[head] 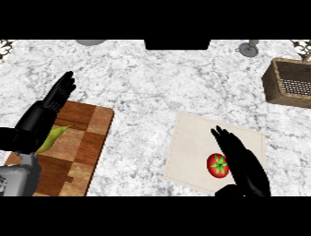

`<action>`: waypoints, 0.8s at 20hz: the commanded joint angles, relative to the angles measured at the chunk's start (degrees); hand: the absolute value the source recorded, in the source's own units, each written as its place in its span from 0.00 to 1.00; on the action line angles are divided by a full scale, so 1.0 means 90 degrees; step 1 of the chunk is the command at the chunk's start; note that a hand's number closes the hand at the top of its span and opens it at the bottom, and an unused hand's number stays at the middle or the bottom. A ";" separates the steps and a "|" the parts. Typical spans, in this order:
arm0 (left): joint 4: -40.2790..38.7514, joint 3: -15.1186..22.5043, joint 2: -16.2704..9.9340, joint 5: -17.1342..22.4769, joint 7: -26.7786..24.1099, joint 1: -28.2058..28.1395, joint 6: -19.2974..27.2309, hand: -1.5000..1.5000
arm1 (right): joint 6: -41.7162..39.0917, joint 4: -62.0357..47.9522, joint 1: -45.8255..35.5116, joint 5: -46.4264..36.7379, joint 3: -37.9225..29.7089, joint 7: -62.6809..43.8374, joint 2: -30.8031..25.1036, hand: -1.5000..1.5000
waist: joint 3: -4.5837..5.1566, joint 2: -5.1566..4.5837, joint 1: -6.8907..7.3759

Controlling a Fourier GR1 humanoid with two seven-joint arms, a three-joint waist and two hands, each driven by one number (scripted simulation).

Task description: Pick the tomato from the placemat and place it in the basket

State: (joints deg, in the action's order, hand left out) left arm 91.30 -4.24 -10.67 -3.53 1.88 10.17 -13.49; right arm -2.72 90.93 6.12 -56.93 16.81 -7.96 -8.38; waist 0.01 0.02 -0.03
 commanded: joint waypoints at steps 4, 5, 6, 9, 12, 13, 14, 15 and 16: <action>0.0286 0.0111 0.0161 -0.0075 0.0235 -0.0154 0.0001 0.50 | -0.0143 -0.0684 -0.0195 0.0040 -0.0088 0.0330 0.0021 0.00 | -0.0002 0.0000 0.0005; 0.0312 0.0024 0.0097 -0.0041 0.0357 0.0059 0.0005 0.50 | -0.0522 -0.0149 -0.0071 0.0074 0.0041 0.0091 0.0011 0.00 | -0.0001 0.0001 -0.0004; -0.0114 0.0079 0.0155 -0.0248 -0.0318 -0.0200 0.0045 0.50 | -0.0419 -0.0776 -0.0422 0.0183 -0.0142 0.0406 0.0011 1.00 | -0.0001 -0.0005 0.0006; 0.0018 0.0096 0.0249 -0.0213 0.0049 0.0075 0.0166 0.50 | -0.0045 -0.1056 -0.0161 -0.0355 0.0226 0.0524 -0.0046 1.00 | -0.0002 -0.0003 0.0002; -0.0025 -0.0337 -0.0168 0.0242 -0.0002 0.0037 -0.0314 0.50 | -0.0238 -0.0749 -0.0228 -0.0449 0.0435 0.0215 0.0208 1.00 | -0.0001 -0.0001 0.0007; 0.0509 -0.0017 0.0101 0.0030 0.0386 -0.0259 -0.0070 0.50 | -0.0034 -0.0902 -0.0183 -0.0522 0.0352 0.0264 0.0170 1.00 | -0.0003 0.0004 0.0021; 0.0463 0.0064 0.0125 -0.0042 0.0043 -0.0466 -0.0136 0.50 | 0.0001 -0.1109 -0.0347 -0.0412 0.0119 0.0565 -0.0024 1.00 | -0.0003 0.0001 0.0025; 0.0284 0.0210 0.0329 -0.0228 0.0158 -0.0187 0.0120 0.50 | 0.0117 -0.0904 -0.0038 -0.0733 0.0523 0.0602 -0.0070 1.00 | -0.0002 0.0001 -0.0002; 0.0057 0.0037 0.0095 -0.0193 -0.0277 -0.0348 -0.0082 0.50 | 0.0004 -0.1142 -0.0501 -0.0821 0.0465 0.0565 -0.0049 1.00 | -0.0001 -0.0007 0.0026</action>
State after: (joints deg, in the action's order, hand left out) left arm 93.05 -3.96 -9.50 -4.37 2.08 8.30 -13.87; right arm -4.91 85.60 3.02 -60.43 18.64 -3.89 -9.08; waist 1.10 0.82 -0.01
